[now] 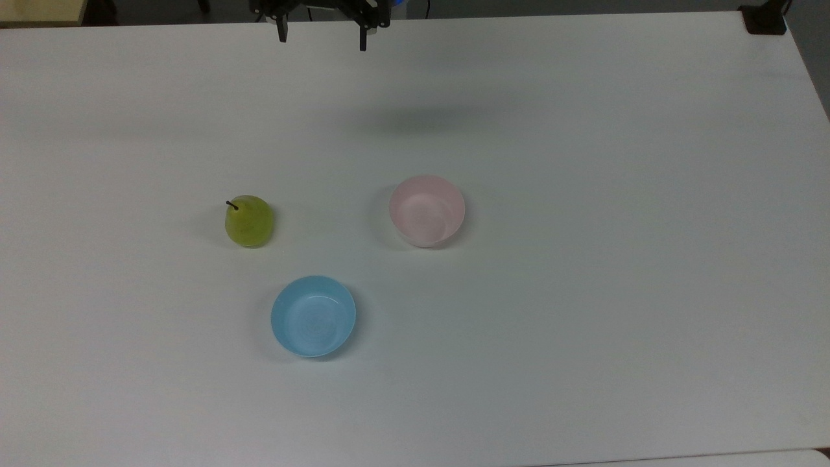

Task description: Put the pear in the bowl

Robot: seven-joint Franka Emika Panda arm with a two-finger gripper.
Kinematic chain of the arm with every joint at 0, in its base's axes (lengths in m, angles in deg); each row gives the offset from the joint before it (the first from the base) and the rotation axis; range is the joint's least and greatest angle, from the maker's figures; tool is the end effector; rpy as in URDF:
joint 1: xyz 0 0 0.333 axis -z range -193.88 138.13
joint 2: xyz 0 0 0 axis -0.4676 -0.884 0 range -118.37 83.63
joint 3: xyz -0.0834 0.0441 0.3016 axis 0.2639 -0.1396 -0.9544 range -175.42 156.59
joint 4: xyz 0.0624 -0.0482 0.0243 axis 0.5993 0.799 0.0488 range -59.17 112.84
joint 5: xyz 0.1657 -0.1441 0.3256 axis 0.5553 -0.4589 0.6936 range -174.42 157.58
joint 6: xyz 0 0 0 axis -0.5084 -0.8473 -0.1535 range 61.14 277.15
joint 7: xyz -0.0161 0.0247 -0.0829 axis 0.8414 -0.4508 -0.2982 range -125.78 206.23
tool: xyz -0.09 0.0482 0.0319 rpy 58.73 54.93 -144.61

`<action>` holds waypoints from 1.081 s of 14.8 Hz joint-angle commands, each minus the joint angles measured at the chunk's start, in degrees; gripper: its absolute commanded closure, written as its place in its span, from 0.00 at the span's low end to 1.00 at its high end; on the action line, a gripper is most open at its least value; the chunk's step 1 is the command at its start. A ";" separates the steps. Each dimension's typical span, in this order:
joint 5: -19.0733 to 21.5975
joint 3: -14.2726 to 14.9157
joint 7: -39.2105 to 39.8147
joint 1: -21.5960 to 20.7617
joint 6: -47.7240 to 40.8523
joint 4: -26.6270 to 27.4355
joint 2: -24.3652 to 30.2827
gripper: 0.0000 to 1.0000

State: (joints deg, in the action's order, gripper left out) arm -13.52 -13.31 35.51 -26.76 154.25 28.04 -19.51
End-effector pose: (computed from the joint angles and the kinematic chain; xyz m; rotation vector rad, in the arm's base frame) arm 0.5678 0.0177 0.5972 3.0534 -0.0451 -0.0244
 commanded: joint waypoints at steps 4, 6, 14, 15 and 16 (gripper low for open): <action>0.80 0.03 2.95 0.73 -0.78 1.00 1.26 0.00; 0.80 0.12 5.92 0.91 -0.52 0.73 0.83 0.00; 1.06 0.64 15.34 7.40 8.43 0.38 -3.91 0.00; 1.06 0.64 16.22 8.37 9.75 -0.14 -5.05 0.00; 1.06 0.64 16.75 9.51 11.07 -1.11 -7.15 0.00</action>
State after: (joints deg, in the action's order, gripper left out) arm -13.52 -12.91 49.29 -19.44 161.75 28.12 -23.09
